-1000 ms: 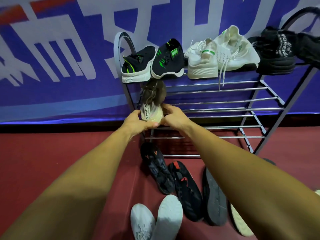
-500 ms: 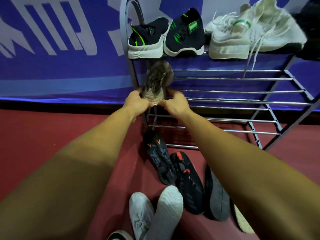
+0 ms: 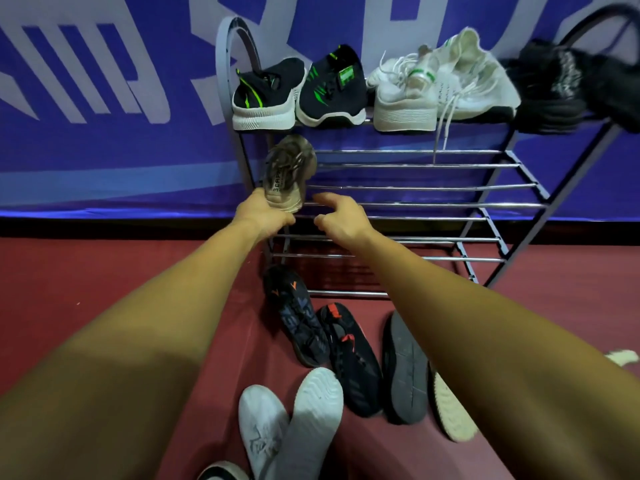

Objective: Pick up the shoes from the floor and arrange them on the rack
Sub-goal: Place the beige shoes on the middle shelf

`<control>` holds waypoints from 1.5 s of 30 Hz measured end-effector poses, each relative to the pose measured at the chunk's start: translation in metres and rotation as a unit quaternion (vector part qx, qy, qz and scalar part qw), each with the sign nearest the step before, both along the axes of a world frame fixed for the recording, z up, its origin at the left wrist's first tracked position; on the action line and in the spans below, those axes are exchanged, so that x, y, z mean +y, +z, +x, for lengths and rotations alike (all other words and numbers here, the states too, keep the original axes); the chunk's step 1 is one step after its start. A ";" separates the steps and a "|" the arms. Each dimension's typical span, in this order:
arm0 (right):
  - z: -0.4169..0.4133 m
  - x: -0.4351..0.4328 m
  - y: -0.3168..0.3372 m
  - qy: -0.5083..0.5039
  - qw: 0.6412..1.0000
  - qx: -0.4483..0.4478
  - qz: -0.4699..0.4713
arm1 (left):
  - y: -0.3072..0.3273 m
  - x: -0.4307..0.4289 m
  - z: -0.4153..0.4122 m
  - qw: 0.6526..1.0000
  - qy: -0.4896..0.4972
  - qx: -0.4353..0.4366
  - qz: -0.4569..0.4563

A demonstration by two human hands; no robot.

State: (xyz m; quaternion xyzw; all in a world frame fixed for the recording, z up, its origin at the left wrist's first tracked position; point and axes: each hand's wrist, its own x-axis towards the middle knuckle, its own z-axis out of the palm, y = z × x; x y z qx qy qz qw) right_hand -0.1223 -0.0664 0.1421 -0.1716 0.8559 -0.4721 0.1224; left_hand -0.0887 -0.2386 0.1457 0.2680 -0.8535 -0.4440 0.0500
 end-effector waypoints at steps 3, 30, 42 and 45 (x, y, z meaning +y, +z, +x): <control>0.004 0.027 0.000 -0.008 0.999 -0.003 0.042 | 0.006 0.015 0.010 0.999 -0.020 0.011 -0.022; 0.067 0.344 -0.097 -0.070 0.920 -0.147 0.357 | -0.083 0.303 0.015 0.808 -0.495 -0.211 -0.240; 0.069 0.433 -0.159 -0.136 0.904 -0.255 0.314 | -0.155 0.434 -0.013 0.742 -0.581 -0.225 -0.246; 0.064 0.452 -0.177 -0.164 0.907 -0.255 0.292 | -0.179 0.466 -0.021 0.743 -0.584 -0.227 -0.234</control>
